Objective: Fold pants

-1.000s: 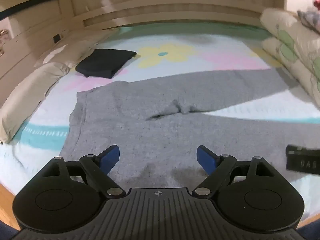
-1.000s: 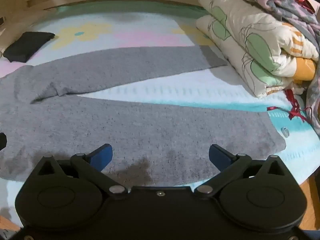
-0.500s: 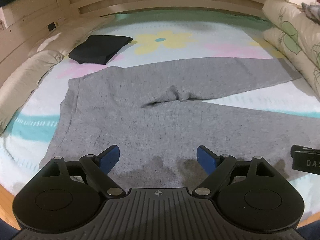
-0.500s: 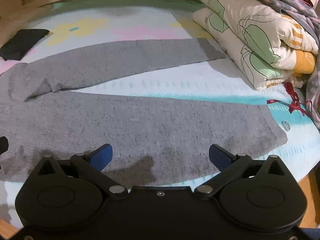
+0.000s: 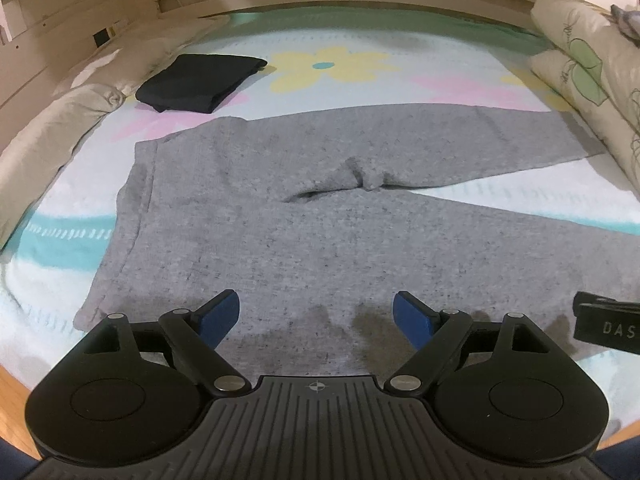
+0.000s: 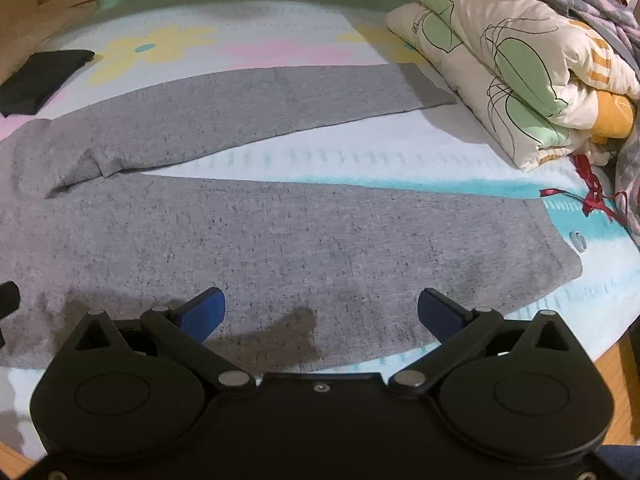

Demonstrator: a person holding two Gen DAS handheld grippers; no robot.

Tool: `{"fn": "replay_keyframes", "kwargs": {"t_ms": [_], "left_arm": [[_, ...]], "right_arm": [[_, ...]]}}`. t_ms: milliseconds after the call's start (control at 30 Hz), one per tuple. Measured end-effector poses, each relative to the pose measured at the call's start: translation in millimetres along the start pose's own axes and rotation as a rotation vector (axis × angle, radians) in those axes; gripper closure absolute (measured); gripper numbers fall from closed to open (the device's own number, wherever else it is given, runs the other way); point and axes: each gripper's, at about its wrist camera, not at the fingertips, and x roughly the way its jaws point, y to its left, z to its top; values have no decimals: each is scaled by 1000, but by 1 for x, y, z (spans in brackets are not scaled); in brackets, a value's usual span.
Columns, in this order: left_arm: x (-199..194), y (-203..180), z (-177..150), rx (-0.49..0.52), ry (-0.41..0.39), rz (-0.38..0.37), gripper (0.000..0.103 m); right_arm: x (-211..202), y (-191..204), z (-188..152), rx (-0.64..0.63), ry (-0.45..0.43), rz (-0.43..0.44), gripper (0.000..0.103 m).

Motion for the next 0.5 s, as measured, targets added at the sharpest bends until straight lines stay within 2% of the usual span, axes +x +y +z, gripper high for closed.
{"fn": "replay_keyframes", "kwargs": {"t_ms": [500], "left_arm": [[-2,6,0,-4,5,-12,19]], "right_arm": [[0,2,-1,11,9,15,1]]}}
